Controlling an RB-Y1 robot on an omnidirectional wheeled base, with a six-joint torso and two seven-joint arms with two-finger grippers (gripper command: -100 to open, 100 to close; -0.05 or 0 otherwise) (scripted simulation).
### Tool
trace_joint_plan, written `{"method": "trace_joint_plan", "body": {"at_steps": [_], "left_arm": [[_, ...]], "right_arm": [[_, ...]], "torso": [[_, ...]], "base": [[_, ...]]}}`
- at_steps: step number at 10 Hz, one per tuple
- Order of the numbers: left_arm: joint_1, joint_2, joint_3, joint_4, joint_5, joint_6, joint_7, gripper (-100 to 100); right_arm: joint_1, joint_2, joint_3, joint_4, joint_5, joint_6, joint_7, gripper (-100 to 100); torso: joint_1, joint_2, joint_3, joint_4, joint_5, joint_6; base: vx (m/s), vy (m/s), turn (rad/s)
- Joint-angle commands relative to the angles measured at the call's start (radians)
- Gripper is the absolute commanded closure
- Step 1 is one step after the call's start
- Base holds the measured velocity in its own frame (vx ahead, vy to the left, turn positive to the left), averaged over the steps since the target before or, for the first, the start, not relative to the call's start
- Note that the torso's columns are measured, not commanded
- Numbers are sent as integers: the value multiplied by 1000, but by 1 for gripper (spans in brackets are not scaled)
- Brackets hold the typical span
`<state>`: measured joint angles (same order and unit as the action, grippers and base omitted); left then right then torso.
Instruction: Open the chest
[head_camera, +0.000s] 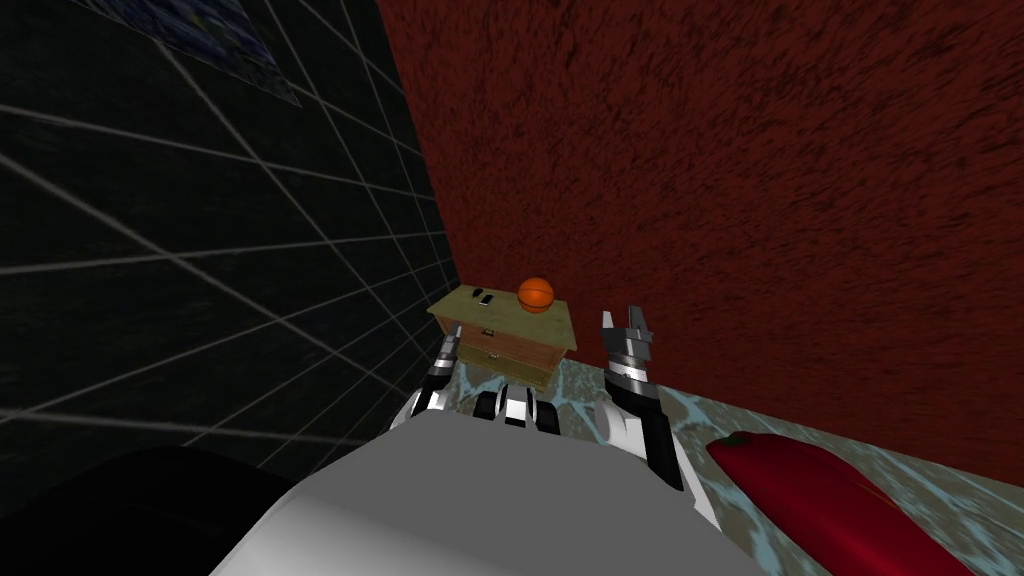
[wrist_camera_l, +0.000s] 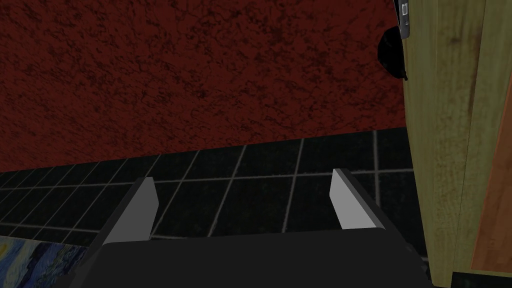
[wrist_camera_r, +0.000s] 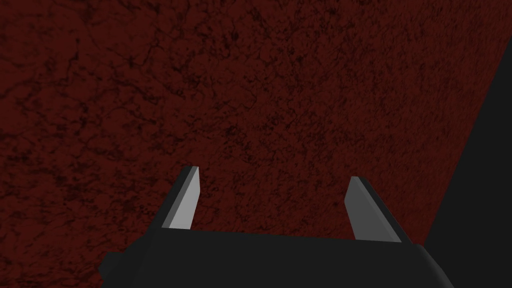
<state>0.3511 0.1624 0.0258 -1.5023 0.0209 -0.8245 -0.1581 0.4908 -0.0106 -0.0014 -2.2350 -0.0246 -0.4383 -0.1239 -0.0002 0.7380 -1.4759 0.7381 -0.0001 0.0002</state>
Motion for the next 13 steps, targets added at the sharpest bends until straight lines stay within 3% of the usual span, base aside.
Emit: {"method": "trace_joint_plan", "body": {"at_steps": [1,10,13], "left_arm": [[-21,1,0,78,1,-43,-13,-100],[-72,-15,-11,293,-10,-136,-34,-100],[-98,-25,-18,390,-20,-178,-37,-100]], "right_arm": [[0,0,0,0,0,0,0,0],[0,0,0,0,0,0,0,0],[0,0,0,0,0,0,0,0]], "torso": [[0,0,0,0,0,0],[0,0,0,0,0,0],[0,0,0,0,0,0]], "base": [[22,-1,-60],[21,0,-38],[18,-1,-41]]}}
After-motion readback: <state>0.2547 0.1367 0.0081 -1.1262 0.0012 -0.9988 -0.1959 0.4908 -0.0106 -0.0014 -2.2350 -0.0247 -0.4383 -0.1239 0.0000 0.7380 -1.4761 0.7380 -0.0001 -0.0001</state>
